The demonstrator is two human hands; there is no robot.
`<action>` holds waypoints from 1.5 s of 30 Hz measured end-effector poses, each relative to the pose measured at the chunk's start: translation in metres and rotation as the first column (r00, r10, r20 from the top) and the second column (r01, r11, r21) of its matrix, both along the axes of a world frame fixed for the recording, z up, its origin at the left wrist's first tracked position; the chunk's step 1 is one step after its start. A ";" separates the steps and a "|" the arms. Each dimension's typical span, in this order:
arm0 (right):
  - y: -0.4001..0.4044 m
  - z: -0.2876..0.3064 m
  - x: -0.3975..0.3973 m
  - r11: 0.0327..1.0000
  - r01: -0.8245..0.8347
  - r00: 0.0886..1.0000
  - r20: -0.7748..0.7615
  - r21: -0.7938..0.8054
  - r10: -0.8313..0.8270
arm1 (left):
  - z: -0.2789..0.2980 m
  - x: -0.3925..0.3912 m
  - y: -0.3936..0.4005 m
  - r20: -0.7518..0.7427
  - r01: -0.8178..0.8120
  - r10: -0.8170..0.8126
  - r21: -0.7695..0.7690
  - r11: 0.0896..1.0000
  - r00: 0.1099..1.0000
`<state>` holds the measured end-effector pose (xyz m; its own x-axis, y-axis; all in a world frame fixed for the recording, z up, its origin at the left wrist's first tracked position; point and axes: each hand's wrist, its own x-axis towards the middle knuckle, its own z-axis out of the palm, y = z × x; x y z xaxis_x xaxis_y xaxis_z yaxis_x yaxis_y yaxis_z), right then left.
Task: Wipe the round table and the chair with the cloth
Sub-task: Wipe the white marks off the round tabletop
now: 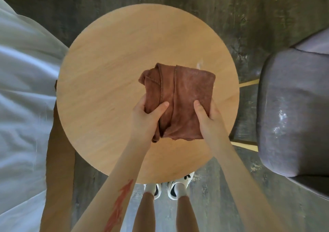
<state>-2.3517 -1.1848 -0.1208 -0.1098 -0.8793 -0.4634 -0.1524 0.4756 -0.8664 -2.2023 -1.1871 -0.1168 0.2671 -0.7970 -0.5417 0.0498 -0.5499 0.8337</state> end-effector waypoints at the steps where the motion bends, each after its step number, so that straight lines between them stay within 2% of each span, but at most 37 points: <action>1: 0.001 -0.010 0.002 1.000 -0.024 0.999 -0.042 -0.003 0.024 | -0.010 0.001 0.002 0.013 -0.001 0.001 0.001 1.000 1.000; 8: 0.011 -0.036 0.010 0.987 -0.163 0.948 -0.278 -0.007 0.155 | -0.035 0.004 0.011 0.045 0.002 -0.002 0.001 1.000 0.999; 18: 0.006 -0.037 0.007 0.991 -0.127 0.913 -0.386 0.038 0.132 | -0.038 -0.011 0.008 0.101 0.132 -0.133 0.017 0.991 0.986; 19: 0.006 -0.037 0.009 0.991 -0.132 0.917 -0.374 0.036 0.136 | -0.039 -0.015 0.009 0.067 0.169 -0.170 0.030 0.985 0.983; 21: 0.007 -0.035 0.016 0.986 -0.160 0.932 -0.322 0.046 0.166 | -0.037 -0.022 0.010 -0.123 0.208 -0.196 0.091 0.974 0.973; 23: 0.009 -0.034 0.023 0.977 -0.194 0.936 -0.283 0.087 0.211 | -0.038 -0.026 0.011 -0.333 0.247 -0.185 0.154 0.957 0.924; 24: 0.010 -0.034 0.025 0.973 -0.203 0.933 -0.279 0.108 0.225 | -0.039 -0.025 0.011 -0.388 0.265 -0.183 0.169 0.949 0.903; 26: 0.010 -0.035 0.026 0.967 -0.210 0.920 -0.306 0.144 0.246 | -0.042 -0.021 0.011 -0.440 0.286 -0.176 0.198 0.937 0.881; 28: 0.012 -0.040 0.022 0.956 -0.247 0.862 -0.416 0.157 0.291 | -0.046 -0.017 0.009 -0.435 0.275 -0.161 0.213 0.937 0.886; 30: 0.014 -0.046 0.017 0.954 -0.260 0.783 -0.546 0.147 0.297 | -0.050 -0.013 0.007 -0.297 0.254 -0.194 0.180 0.950 0.935; 31: 0.015 -0.048 0.013 0.959 -0.249 0.751 -0.598 0.136 0.280 | -0.056 -0.011 0.005 -0.119 0.260 -0.244 0.145 0.955 0.962; 32: 0.017 -0.051 0.010 0.962 -0.242 0.721 -0.641 0.123 0.263 | -0.066 -0.009 0.004 0.126 0.291 -0.305 0.116 0.950 0.944; 33: 0.019 -0.054 0.007 0.963 -0.246 0.689 -0.678 0.113 0.256 | -0.077 -0.006 0.002 0.373 0.364 -0.386 0.130 0.922 0.844; 34: 0.020 -0.057 0.005 0.957 -0.265 0.650 -0.711 0.117 0.267 | -0.089 -0.005 0.002 0.561 0.466 -0.495 0.207 0.860 0.663; 35: 0.021 -0.061 0.003 0.944 -0.300 0.601 -0.741 0.141 0.301 | -0.100 -0.004 0.002 0.665 0.560 -0.596 0.310 0.768 0.450; 36: 0.022 -0.065 0.002 0.924 -0.340 0.545 -0.763 0.178 0.348 | -0.109 -0.006 0.001 0.706 0.630 -0.657 0.390 0.672 0.264; 37: 0.021 -0.068 0.002 0.904 -0.372 0.488 -0.784 0.211 0.384 | -0.116 -0.010 -0.001 0.723 0.674 -0.675 0.425 0.604 0.150; 38: 0.019 -0.071 0.003 0.889 -0.395 0.431 -0.808 0.231 0.402 | -0.121 -0.015 -0.004 0.735 0.695 -0.667 0.418 0.585 0.118; 40: 0.013 -0.074 0.005 0.879 -0.418 0.355 -0.849 0.231 0.392 | -0.126 -0.026 -0.010 0.754 0.689 -0.625 0.344 0.638 0.202; 42: 0.010 -0.074 0.004 0.873 -0.437 0.326 -0.867 0.215 0.376 | -0.128 -0.034 -0.011 0.775 0.663 -0.573 0.283 0.693 0.268; 44: 0.009 -0.076 -0.003 0.860 -0.467 0.303 -0.877 0.203 0.372 | -0.131 -0.035 -0.008 0.805 0.657 -0.530 0.250 0.711 0.268; 45: 0.010 -0.077 -0.008 0.857 -0.475 0.301 -0.878 0.200 0.372 | -0.131 -0.034 -0.007 0.814 0.663 -0.530 0.262 0.701 0.238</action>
<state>-2.3595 -1.1747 -0.1975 0.0017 -0.9596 -0.2813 -0.9881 0.0416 -0.1479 -2.2361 -1.1938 -0.2482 -0.0801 -0.9589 -0.2721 -0.9445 -0.0142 0.3282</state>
